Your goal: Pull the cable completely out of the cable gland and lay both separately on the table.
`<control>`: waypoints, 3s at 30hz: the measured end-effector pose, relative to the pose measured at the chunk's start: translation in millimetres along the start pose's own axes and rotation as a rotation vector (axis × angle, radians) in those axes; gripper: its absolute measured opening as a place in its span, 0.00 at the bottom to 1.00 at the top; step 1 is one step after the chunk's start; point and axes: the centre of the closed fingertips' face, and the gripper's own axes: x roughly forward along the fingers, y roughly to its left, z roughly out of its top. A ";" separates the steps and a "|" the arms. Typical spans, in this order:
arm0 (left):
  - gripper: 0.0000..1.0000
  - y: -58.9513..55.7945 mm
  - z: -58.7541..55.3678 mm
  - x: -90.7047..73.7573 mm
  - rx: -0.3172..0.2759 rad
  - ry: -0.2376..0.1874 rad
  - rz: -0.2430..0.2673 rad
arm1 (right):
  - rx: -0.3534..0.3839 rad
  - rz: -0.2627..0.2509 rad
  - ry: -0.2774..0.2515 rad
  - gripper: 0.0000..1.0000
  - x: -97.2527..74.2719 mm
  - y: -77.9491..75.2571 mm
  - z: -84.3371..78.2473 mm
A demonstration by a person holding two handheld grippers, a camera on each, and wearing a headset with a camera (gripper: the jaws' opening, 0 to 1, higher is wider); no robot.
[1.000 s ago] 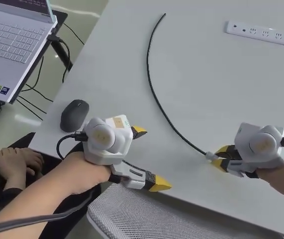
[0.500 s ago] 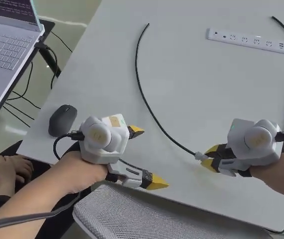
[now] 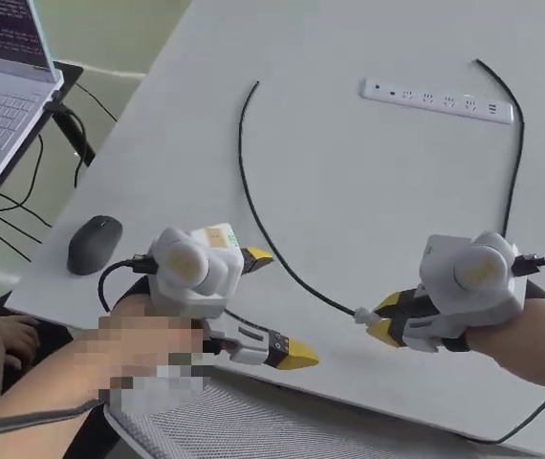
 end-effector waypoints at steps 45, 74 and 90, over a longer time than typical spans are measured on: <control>0.61 -61.6 52.6 43.5 0.028 -0.063 -0.225 | -0.207 0.082 -0.070 0.07 -59.0 32.5 20.3; 0.16 -84.1 52.9 47.6 0.021 -0.069 -0.349 | -0.290 0.109 -0.081 0.07 -58.5 37.8 10.4; 0.15 -82.6 55.4 48.2 0.063 -0.071 -0.337 | -0.301 0.107 -0.128 0.09 -59.8 35.4 12.3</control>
